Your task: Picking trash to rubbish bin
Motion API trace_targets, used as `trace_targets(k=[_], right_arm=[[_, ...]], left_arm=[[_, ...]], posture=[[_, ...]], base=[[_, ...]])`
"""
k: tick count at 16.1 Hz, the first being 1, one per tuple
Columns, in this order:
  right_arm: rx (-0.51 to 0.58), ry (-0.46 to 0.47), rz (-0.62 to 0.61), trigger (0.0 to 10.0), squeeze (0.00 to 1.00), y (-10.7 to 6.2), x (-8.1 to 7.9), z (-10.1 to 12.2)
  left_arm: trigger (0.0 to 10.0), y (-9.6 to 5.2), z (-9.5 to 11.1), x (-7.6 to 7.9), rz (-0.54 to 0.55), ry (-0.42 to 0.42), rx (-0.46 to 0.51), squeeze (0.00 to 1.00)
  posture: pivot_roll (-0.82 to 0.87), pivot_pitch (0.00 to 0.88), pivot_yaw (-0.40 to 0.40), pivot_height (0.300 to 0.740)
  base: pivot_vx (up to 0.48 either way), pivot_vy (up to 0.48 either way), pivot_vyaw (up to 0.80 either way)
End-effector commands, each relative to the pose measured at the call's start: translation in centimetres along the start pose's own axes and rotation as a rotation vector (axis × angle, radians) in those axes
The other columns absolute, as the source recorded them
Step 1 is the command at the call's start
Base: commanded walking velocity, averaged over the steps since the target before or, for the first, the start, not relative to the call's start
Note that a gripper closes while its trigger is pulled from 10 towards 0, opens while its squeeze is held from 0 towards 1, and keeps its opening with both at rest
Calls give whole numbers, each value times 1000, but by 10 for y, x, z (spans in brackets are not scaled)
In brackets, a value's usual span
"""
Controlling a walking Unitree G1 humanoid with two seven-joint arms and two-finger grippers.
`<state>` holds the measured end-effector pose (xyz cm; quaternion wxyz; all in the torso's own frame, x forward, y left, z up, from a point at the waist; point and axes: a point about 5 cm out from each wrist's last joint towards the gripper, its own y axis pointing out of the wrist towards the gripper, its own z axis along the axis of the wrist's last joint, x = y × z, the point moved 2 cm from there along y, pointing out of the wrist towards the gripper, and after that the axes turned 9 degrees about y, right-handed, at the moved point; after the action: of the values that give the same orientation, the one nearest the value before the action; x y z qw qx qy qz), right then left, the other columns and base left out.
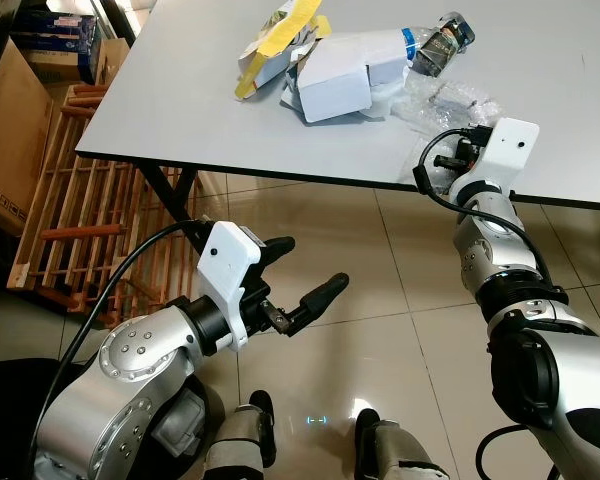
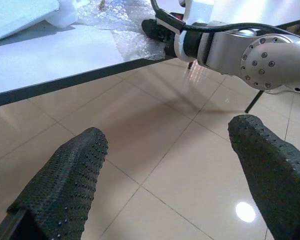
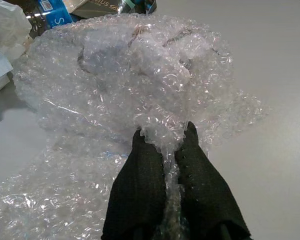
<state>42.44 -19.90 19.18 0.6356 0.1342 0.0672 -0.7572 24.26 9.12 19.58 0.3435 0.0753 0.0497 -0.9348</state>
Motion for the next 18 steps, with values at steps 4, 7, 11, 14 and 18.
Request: trace_targets(k=[4,7,11,14,18], right_arm=[[-141,-4,-33,0,0,-12,9,-38],[-132,-8,-34,0,0,-11,9,-36],[-82,-26,-47,0,0,-9,10,-28],[60,-111,-12,0,0,-6,2,-5],[267,-191,47,0,0,-8,-15,33]], left_arm=[[10000,-2,0,2,-13,-18,-6,0],[10000,-1,-1,2,-10,-21,-7,0],[10000,0,-4,1,-8,-15,-13,0],[10000,5,-4,0,-5,-10,-2,0],[10000,15,-4,-2,-3,-2,26,0]], posture=[[261,304,79,740],[259,298,76,740],[255,277,69,740],[235,248,62,740],[200,209,51,740]], base=[[0,0,0],[0,0,0],[0,0,0],[0,0,0],[0,0,0]])
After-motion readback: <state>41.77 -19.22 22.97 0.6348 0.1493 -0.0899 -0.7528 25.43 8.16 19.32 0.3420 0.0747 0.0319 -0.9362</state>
